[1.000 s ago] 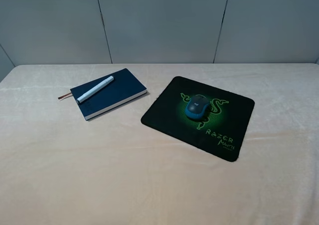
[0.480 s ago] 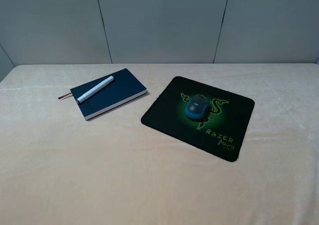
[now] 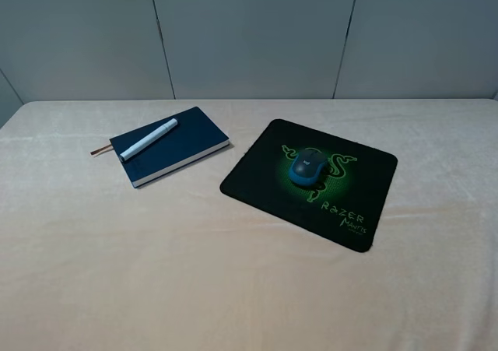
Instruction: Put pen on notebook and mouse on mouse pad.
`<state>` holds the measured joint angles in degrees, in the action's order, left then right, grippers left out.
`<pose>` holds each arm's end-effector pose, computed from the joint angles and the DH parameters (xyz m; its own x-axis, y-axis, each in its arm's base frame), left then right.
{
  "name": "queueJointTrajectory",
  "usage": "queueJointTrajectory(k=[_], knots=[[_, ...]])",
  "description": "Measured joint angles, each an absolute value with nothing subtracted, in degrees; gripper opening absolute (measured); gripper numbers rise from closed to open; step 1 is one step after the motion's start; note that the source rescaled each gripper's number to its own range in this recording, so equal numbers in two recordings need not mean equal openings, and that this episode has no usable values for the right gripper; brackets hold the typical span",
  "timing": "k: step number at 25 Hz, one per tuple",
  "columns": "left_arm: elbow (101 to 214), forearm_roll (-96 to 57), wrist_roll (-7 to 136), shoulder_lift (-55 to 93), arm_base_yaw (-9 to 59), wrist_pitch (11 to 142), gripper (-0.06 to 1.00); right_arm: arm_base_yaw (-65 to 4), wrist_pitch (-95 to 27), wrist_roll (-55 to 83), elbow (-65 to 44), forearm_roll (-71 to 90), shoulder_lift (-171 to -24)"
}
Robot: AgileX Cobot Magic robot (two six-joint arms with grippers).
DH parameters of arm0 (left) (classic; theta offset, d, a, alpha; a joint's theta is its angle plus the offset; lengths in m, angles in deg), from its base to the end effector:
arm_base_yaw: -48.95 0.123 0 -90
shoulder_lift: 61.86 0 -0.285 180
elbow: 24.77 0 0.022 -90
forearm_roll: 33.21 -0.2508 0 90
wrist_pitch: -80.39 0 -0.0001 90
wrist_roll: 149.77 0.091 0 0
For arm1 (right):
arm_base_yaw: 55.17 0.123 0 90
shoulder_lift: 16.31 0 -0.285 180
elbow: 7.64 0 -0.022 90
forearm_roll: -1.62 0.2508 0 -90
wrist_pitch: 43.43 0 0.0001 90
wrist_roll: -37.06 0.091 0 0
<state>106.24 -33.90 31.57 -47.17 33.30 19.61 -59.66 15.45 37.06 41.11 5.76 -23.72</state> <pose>0.0141 -0.0029 0.2746 -0.5369 0.1808 -0.8240 0.2772 0.9603 0.0301 -0.0038 0.0059 0.2793 -0.4198 0.0704 -0.9049 0.0380 0.9975 0.0600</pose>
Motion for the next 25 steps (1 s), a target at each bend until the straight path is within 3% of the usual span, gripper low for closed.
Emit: queueJointTrajectory(k=[14,25], knots=[[106.2,-33.2,32.4,-54.3,45.6,19.6,1.0,-59.7,15.5,37.1,41.1,5.8,-23.7],[106.2,-33.2,32.5,-54.3,46.6,19.6,1.0,-59.7,15.5,37.1,41.1,5.8,-23.7]])
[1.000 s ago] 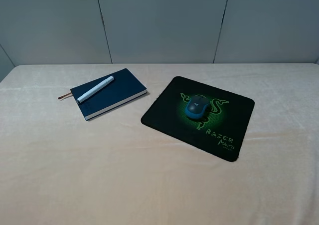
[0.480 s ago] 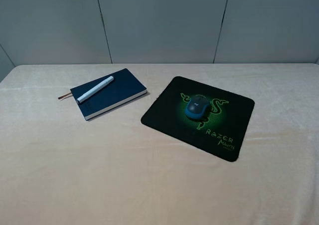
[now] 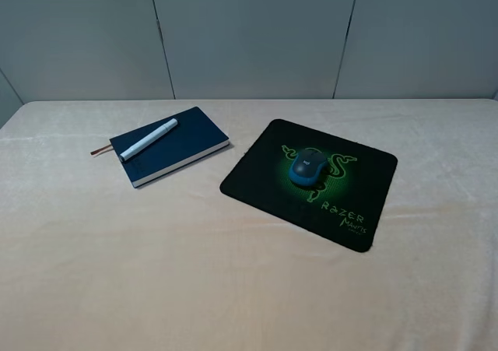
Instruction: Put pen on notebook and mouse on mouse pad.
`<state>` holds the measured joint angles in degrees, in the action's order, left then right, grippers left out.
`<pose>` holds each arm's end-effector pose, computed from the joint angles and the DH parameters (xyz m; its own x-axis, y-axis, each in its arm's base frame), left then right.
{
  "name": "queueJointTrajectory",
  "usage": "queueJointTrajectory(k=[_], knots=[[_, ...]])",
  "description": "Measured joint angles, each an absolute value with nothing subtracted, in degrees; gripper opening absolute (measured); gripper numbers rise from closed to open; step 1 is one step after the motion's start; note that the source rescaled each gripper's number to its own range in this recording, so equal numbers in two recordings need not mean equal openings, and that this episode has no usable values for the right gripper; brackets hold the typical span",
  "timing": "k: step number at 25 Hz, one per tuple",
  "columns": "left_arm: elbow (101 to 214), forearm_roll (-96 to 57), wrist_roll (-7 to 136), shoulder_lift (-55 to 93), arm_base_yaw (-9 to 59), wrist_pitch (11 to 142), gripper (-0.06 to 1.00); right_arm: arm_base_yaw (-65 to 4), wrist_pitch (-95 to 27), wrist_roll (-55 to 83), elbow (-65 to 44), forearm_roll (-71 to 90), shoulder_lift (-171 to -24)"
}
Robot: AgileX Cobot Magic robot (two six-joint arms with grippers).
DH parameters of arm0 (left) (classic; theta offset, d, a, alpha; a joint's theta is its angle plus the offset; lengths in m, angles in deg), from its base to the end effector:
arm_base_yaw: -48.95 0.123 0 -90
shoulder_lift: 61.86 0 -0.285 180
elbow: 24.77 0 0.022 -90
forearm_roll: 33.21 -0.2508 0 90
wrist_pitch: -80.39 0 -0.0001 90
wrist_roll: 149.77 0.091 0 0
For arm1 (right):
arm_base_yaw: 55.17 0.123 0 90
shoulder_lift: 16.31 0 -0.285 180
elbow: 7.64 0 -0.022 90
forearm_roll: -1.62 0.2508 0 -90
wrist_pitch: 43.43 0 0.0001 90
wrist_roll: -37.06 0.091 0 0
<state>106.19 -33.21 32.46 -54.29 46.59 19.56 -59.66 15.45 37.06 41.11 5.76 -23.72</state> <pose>-0.0045 0.0002 0.2749 -0.4585 0.0578 -0.8868 0.0591 0.9977 0.0345 -0.0038 0.0059 0.2793 -0.4198 0.0704 -0.9049 0.0380 0.9975 0.0600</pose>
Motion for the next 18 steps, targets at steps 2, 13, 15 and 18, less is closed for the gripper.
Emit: queueJointTrajectory(k=[2,13,15,18], knots=[[106.2,-33.2,32.5,-54.3,46.6,19.6,1.0,-59.7,15.5,37.1,41.1,5.8,-23.7],[106.2,-33.2,32.5,-54.3,46.6,19.6,1.0,-59.7,15.5,37.1,41.1,5.8,-23.7],[106.2,-33.2,32.5,-54.3,46.6,19.6,1.0,-59.7,15.5,37.1,41.1,5.8,-23.7],[106.2,-33.2,32.5,-54.3,46.6,19.6,1.0,-59.7,15.5,37.1,41.1,5.8,-23.7]])
